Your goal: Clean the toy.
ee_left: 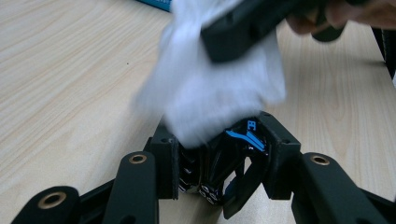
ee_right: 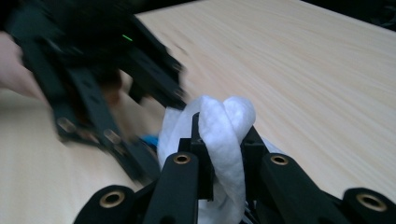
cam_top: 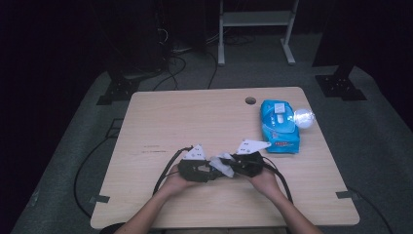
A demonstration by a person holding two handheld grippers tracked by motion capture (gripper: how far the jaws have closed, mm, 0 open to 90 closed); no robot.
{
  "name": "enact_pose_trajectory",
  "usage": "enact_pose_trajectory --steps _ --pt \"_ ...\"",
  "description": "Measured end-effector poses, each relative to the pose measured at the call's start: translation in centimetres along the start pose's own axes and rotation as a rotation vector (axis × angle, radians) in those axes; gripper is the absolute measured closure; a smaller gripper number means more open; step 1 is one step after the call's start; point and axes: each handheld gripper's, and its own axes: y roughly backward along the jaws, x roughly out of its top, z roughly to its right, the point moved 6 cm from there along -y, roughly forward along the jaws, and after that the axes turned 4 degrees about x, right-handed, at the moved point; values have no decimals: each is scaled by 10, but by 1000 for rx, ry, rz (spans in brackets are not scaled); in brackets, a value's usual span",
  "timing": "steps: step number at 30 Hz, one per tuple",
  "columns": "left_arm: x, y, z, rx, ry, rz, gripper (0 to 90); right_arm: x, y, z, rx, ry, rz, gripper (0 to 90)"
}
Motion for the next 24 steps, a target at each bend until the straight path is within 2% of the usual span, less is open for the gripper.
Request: enact_pose_trajectory --steps 2,3,5,9,12,16,18,20,24 --pt "0 0 0 1 0 1 563 5 -9 -9 42 3 7 807" --pt "0 0 0 2 0 0 563 6 -13 -12 47 18 4 807" --pt "0 0 0 5 -2 -2 564 7 -13 -13 31 54 -11 807" --pt "0 1 0 5 -4 -4 564 1 1 -1 -25 69 -28 807" --pt "0 1 0 7 -7 -3 564 -10 22 14 -90 54 -33 807" --pt "0 1 0 11 -9 -4 564 -22 48 31 -148 11 -24 807" --pt "0 0 0 11 -10 -4 563 -26 57 34 -152 -8 -11 807" --pt "1 0 1 13 -13 -5 563 -27 58 34 -161 -1 -13 806" --pt "1 -1 1 9 -6 -6 563 -24 50 29 -148 5 -15 807"
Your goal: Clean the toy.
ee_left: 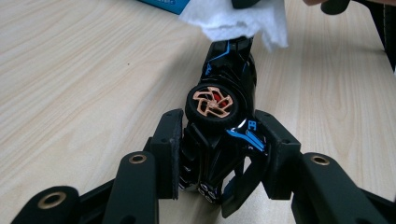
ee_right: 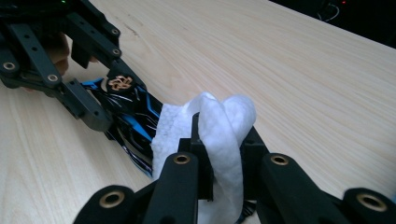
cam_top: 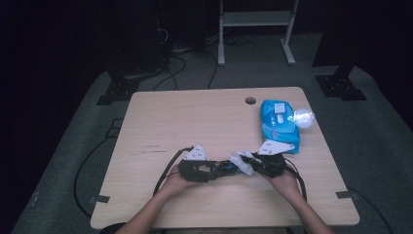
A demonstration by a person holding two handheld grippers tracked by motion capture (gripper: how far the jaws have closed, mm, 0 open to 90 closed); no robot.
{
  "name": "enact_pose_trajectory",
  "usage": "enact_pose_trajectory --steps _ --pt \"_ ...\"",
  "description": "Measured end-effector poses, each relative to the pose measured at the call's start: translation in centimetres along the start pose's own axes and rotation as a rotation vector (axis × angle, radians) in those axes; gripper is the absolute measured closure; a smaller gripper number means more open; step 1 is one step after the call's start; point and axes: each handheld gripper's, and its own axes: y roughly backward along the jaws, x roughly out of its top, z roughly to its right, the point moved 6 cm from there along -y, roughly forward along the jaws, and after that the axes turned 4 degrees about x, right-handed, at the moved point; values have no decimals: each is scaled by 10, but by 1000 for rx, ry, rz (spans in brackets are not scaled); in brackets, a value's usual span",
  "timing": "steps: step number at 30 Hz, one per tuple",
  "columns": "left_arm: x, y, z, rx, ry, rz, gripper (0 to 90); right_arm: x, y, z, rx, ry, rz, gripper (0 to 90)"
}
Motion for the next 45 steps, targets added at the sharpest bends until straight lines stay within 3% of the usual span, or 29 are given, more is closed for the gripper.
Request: enact_pose_trajectory --steps 5,8,10,12,15,18,21,30,31,37,42,45 --pt "0 0 0 4 -8 -2 564 12 -19 -18 65 11 10 807" --pt "0 0 0 4 1 -1 564 18 -34 -35 114 49 15 806" --pt "0 1 0 3 3 -1 564 20 -36 -37 108 81 10 806" --pt "0 1 0 6 -4 -1 564 18 -32 -32 91 81 7 806" --pt "0 1 0 4 -4 -3 565 8 -15 -16 26 65 -1 806" --pt "0 1 0 4 -5 -4 565 -3 6 5 -33 8 7 807" --pt "0 1 -1 2 -4 -5 564 -11 17 15 -30 -52 20 807" --pt "0 0 -2 11 -2 -3 566 -8 10 9 -11 -53 14 807" --pt "1 0 -2 11 -2 -3 565 -1 3 2 26 -45 13 807" --pt "2 0 -1 21 -25 -8 565 18 -26 -20 105 -3 -1 807" --pt "3 -1 -2 32 -33 -5 565 36 -52 -45 216 16 -12 807" --pt "2 0 -6 48 -33 -3 565 38 -61 -49 228 36 -25 808"
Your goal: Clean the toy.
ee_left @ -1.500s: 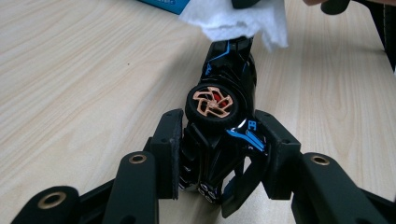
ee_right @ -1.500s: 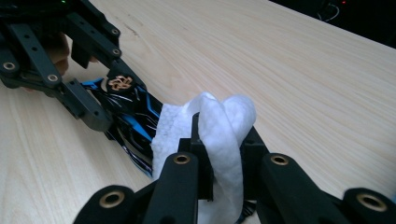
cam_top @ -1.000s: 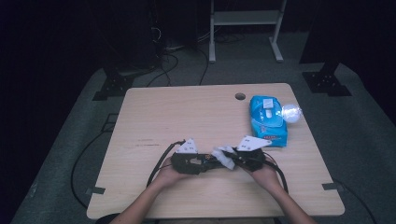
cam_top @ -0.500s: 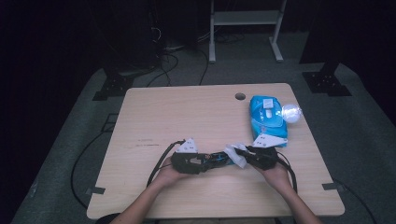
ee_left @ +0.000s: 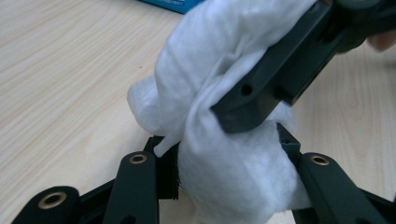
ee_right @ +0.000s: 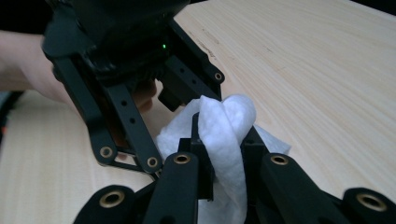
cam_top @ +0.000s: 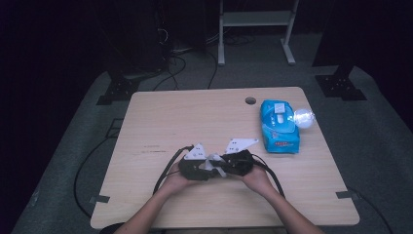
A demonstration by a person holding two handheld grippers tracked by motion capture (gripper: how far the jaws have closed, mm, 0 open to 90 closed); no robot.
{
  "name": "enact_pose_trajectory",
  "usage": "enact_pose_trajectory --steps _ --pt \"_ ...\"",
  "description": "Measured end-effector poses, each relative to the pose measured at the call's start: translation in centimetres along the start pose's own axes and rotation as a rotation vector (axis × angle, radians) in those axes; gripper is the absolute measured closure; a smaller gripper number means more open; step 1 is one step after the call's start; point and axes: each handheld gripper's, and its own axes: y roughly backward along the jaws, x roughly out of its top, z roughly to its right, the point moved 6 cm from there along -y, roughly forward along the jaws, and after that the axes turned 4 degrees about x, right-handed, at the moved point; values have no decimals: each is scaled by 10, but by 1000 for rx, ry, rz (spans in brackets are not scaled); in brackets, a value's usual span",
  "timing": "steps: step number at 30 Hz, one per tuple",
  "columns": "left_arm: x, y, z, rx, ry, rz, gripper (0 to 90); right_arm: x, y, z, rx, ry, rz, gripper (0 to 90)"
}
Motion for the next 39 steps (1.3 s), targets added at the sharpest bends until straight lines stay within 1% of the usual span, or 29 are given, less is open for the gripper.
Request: enact_pose_trajectory --steps 2,4,6,7,9,10,11,12,14,16,17,19,22,23,25,26,27,28,30,32,34,35,37,39 --pt "0 0 -3 7 4 5 565 0 1 5 -14 -5 0 807" --pt "0 0 -5 -3 17 9 566 -1 5 12 -41 0 -8 808" --pt "0 -2 -5 -7 11 9 566 -2 8 18 -48 -15 -9 808" --pt "1 -2 -5 -5 12 12 566 -2 9 19 -43 -22 -10 807" --pt "1 -3 -6 -2 7 13 566 -1 6 16 -7 -28 -17 807" --pt "1 -3 -6 -2 7 13 565 -1 6 16 -7 -28 -17 807" --pt "1 -4 -6 -2 13 14 565 0 4 13 17 -31 -12 807" --pt "1 -3 -7 -1 17 14 565 0 -1 8 49 -23 -2 806" --pt "1 -3 -8 8 16 14 566 1 -1 10 42 -19 -3 806" --pt "1 -2 -8 7 17 14 566 -1 4 18 -1 -13 -5 806" --pt "1 -3 -8 8 11 14 566 -2 9 24 -34 -16 0 806" --pt "1 -3 -8 6 9 14 567 -6 20 36 -110 -7 -18 807" --pt "0 -1 -10 10 1 10 567 -15 37 50 -153 -31 -30 807" --pt "0 -1 -11 11 4 11 566 -18 45 55 -173 -41 -30 807" --pt "0 -1 -13 12 6 11 566 -25 55 63 -196 -64 -25 807" --pt "0 -1 -13 12 6 11 564 -25 55 63 -196 -64 -25 807" --pt "1 -1 -13 11 11 13 564 -28 58 65 -188 -90 -13 806" --pt "1 -2 -13 7 27 10 564 -30 60 66 -177 -116 8 806" --pt "1 -3 -14 7 40 8 556 -31 59 64 -194 -96 3 805" --pt "1 -1 -15 -4 59 12 544 -30 58 64 -201 -79 3 806" --pt "1 1 -16 -9 75 17 522 -31 59 63 -205 -79 6 805" --pt "1 2 -16 -10 83 22 515 -32 59 62 -207 -74 10 804" --pt "0 2 -17 3 83 14 510 -33 59 61 -216 -51 24 805" --pt "-2 3 -18 -4 107 6 502 -35 59 60 -225 -46 38 805"
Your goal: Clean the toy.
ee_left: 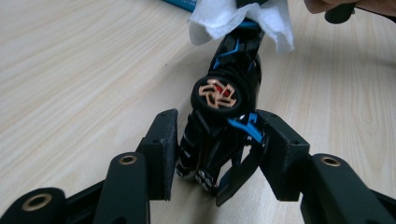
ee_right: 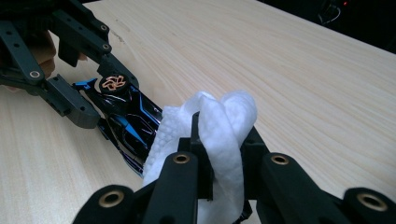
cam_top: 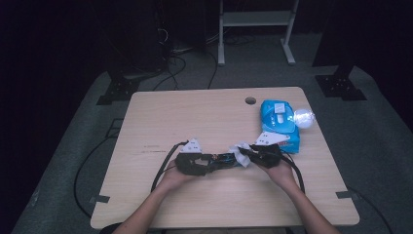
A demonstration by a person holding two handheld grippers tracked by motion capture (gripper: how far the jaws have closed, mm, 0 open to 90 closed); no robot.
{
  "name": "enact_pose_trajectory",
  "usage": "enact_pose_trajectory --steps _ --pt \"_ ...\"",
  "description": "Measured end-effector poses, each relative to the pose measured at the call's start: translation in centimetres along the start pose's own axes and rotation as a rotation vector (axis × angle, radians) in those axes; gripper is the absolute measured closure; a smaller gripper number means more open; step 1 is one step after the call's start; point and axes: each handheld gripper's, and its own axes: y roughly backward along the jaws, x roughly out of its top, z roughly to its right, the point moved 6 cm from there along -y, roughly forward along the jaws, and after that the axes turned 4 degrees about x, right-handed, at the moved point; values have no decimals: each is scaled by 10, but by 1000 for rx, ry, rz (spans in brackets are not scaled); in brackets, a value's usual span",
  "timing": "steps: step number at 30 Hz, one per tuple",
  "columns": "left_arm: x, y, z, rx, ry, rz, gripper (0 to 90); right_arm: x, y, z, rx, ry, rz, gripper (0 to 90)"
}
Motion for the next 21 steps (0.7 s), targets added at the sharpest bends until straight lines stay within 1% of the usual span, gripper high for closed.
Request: enact_pose_trajectory --steps 2,4,5,6,10,12,13,14,15,17,18,19,21 --pt "0 2 0 -6 21 0 468 0 0 -1 -11 18 8 805" --pt "2 4 1 -31 57 14 438 -1 1 -2 -14 25 14 804" --pt "3 6 1 -48 76 26 429 -2 1 -3 -13 31 16 805" --pt "5 8 1 -52 90 42 426 -2 2 -3 -10 39 21 805" --pt "8 9 -3 -48 134 62 431 -3 3 -5 -15 63 32 805" --pt "8 9 -4 -48 158 66 433 -4 3 -5 -13 68 35 805" --pt "8 9 -4 -48 158 66 433 -4 3 -5 -13 68 35 805" --pt "8 9 -5 -55 171 71 433 -4 4 -6 -12 68 37 806" --pt "7 9 -6 -56 193 73 432 -5 6 -7 -2 73 38 806" --pt "6 8 -8 -61 205 63 435 -6 7 -9 6 78 36 806" --pt "5 8 -8 -66 207 53 442 -6 7 -9 8 89 36 806" --pt "4 7 -7 -64 196 44 453 -7 8 -10 10 94 36 806" --pt "3 6 -6 -66 198 46 450 -7 9 -11 18 93 37 806"
